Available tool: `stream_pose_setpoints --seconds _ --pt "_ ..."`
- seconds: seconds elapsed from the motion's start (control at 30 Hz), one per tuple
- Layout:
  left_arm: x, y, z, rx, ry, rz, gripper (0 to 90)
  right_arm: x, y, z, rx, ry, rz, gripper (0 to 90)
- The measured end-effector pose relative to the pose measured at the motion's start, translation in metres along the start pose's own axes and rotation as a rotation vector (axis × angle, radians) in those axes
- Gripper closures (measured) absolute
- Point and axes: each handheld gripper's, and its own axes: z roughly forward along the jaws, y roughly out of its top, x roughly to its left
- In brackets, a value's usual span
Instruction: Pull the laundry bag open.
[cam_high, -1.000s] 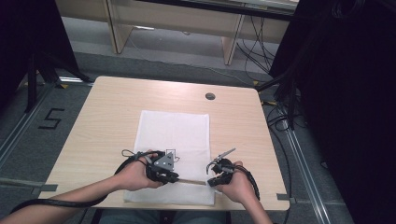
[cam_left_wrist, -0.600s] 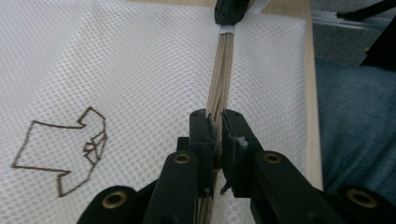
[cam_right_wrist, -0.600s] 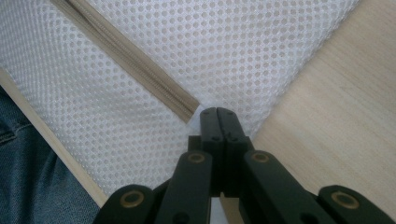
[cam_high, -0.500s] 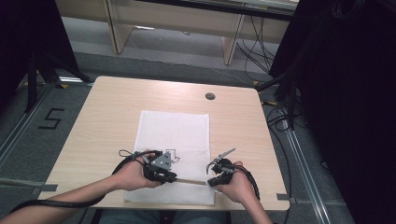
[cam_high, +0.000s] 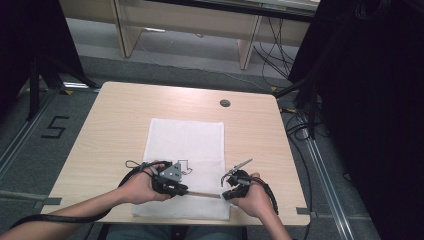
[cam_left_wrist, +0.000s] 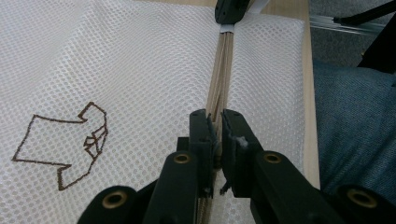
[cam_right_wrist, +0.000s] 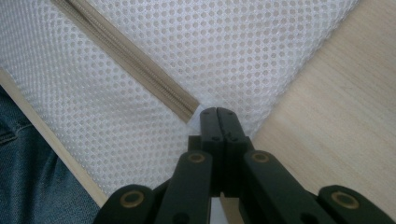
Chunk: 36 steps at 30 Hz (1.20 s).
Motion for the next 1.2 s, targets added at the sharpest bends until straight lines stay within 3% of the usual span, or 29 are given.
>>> stream_pose_setpoints --seconds 0.2,0.3,0.4,0.43,0.57,0.63,0.7,0.93,0.97,1.2 --pt "0.000 -0.003 -0.001 -0.011 -0.005 -0.026 82.8 0.000 0.000 0.000 0.001 0.002 0.003 90.0" --pt "0.000 -0.004 -0.003 -0.007 -0.005 -0.010 82.8 0.000 0.000 0.000 0.002 0.001 0.002 90.0" --pt "0.001 -0.005 -0.004 -0.017 -0.007 -0.028 82.8 0.000 0.000 0.000 0.000 0.002 0.001 90.0" --pt "0.001 -0.005 -0.005 -0.011 -0.009 -0.012 82.8 -0.001 0.000 0.000 -0.002 0.001 -0.008 90.0" --pt "0.001 -0.007 -0.007 -0.012 -0.006 -0.030 82.8 0.000 0.000 0.000 0.001 -0.001 0.002 90.0" --pt "0.001 -0.007 -0.007 -0.003 0.000 -0.014 82.8 0.000 0.000 0.000 0.004 -0.002 0.007 90.0" --pt "0.001 -0.007 -0.008 -0.011 -0.007 -0.018 82.8 -0.001 0.000 0.000 -0.003 0.001 -0.012 90.0" --pt "0.002 -0.009 -0.010 -0.002 0.008 -0.016 82.8 0.000 0.000 0.000 0.001 -0.002 0.002 90.0" --pt "0.002 -0.010 -0.011 -0.011 0.002 -0.027 82.8 0.002 0.000 -0.001 0.009 -0.005 0.021 90.0" --pt "0.002 -0.011 -0.011 -0.015 -0.005 -0.028 82.8 0.001 0.000 -0.001 0.009 -0.004 0.021 90.0"
